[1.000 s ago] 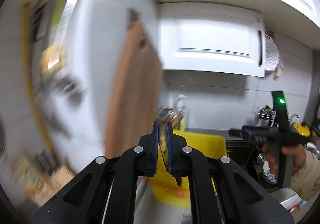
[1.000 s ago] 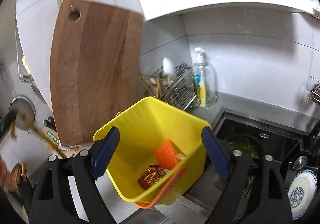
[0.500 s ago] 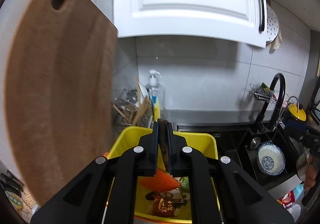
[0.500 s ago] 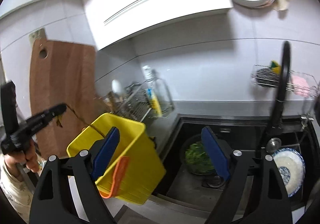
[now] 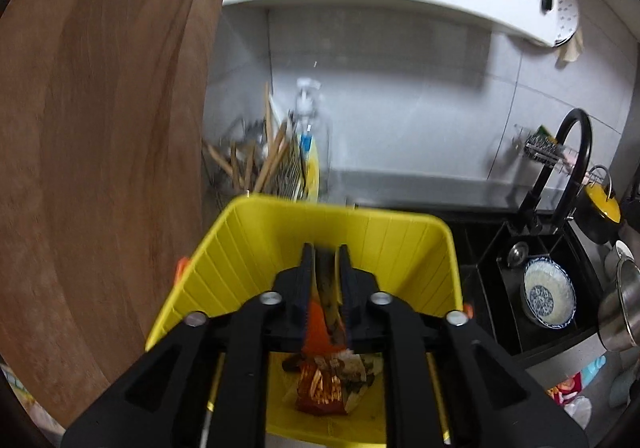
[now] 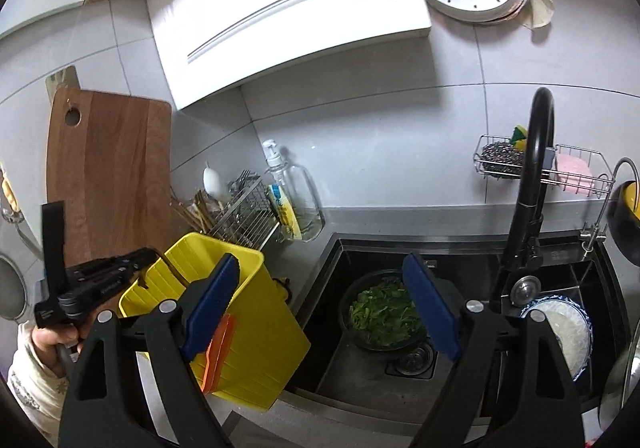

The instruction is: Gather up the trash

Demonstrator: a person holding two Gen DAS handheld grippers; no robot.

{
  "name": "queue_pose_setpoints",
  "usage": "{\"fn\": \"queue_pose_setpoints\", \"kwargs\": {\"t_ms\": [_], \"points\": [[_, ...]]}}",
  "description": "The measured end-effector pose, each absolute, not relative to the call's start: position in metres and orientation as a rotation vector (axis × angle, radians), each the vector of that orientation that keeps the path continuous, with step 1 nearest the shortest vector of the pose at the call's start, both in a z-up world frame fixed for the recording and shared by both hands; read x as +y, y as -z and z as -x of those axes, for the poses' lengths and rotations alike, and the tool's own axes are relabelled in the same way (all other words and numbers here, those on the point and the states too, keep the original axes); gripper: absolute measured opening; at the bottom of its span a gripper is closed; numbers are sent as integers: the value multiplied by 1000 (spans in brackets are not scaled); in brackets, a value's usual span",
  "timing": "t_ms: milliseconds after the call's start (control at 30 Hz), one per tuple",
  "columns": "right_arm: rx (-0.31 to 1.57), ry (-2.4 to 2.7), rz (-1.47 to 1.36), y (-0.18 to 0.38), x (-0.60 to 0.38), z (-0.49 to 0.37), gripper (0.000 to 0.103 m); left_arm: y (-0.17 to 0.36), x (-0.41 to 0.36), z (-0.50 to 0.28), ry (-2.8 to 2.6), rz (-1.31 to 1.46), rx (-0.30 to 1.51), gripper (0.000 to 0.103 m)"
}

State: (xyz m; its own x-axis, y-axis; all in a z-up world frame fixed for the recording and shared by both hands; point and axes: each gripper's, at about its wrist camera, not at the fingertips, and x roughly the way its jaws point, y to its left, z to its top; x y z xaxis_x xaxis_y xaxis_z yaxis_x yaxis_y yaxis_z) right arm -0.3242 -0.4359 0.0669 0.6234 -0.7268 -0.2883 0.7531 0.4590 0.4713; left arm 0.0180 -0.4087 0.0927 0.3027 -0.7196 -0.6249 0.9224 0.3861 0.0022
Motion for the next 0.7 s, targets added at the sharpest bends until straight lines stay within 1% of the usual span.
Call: {"fn": "queue_pose_setpoints", "kwargs": {"t_ms": [33, 67, 100, 133, 200, 233, 267, 333, 400, 467, 700], "points": [[56, 908, -598, -67, -435, 322, 81, -92, -408, -17, 1130, -397, 599, 40], [64, 905, -587, -68, -434, 319, 81, -92, -404, -14, 1138, -394, 589, 64], [68, 903, -577, -68, -434, 317, 81, -93, -401, -11, 1141, -392, 566, 73], [73, 905, -568, -69, -434, 315, 82, -94, -399, -9, 1140, -394, 549, 81], [83, 909, -559, -70, -433, 312, 83, -97, -395, -5, 1147, -397, 545, 85], [85, 907, -557, -70, -433, 311, 83, -98, -393, -3, 1149, -392, 546, 90], [84, 905, -556, -71, -432, 310, 84, -100, -389, -1, 1153, -382, 537, 93], [83, 908, -549, -72, -431, 309, 85, -104, -382, 4, 1163, -373, 524, 94], [80, 912, -543, -73, -430, 308, 87, -106, -375, 11, 1177, -372, 510, 99], [83, 914, -537, -74, -430, 306, 91, -109, -365, 17, 1194, -367, 492, 99], [114, 901, -511, -78, -428, 296, 93, -113, -329, 27, 1185, -317, 485, 99]]}}
